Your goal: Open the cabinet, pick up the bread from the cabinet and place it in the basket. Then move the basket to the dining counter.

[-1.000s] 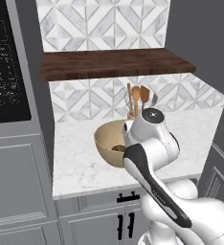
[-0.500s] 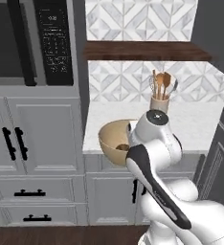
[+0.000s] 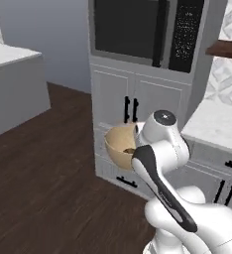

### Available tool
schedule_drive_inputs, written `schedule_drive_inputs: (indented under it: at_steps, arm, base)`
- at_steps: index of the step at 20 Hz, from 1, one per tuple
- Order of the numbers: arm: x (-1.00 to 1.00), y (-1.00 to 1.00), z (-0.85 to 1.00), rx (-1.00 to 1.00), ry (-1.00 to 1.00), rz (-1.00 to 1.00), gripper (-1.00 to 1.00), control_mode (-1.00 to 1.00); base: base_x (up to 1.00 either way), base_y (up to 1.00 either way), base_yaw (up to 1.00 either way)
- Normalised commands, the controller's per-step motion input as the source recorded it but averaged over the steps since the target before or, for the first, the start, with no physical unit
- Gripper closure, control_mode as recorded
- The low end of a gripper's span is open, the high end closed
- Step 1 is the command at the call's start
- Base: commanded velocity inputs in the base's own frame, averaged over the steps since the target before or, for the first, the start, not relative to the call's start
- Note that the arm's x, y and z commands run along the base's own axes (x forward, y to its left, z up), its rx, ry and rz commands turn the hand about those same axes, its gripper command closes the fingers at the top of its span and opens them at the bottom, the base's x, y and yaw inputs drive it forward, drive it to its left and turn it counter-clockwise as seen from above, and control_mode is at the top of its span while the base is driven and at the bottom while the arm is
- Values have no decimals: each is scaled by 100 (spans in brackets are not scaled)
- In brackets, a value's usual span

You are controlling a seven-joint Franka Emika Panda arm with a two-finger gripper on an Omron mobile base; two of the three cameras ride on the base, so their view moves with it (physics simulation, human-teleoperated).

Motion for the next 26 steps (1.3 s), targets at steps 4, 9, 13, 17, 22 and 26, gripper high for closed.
schedule_drive_inputs:
  at_steps: [4, 9, 13, 17, 22, 26]
  arm:
    - [0, 0, 0, 0, 0, 0, 100, 100]
    - [0, 0, 0, 0, 0, 0, 100, 100]
    - [0, 0, 0, 0, 0, 0, 100, 100]
    - [0, 0, 0, 0, 0, 0, 100, 100]
    - [0, 0, 0, 0, 0, 0, 100, 100]
    - [0, 0, 0, 0, 0, 0, 100, 100]
  base:
    - [-2, 0, 95]
    - [81, 4, 52]
    - [100, 20, 10]
    - [100, 14, 6]
    - [100, 4, 1]
    - [100, -8, 0]
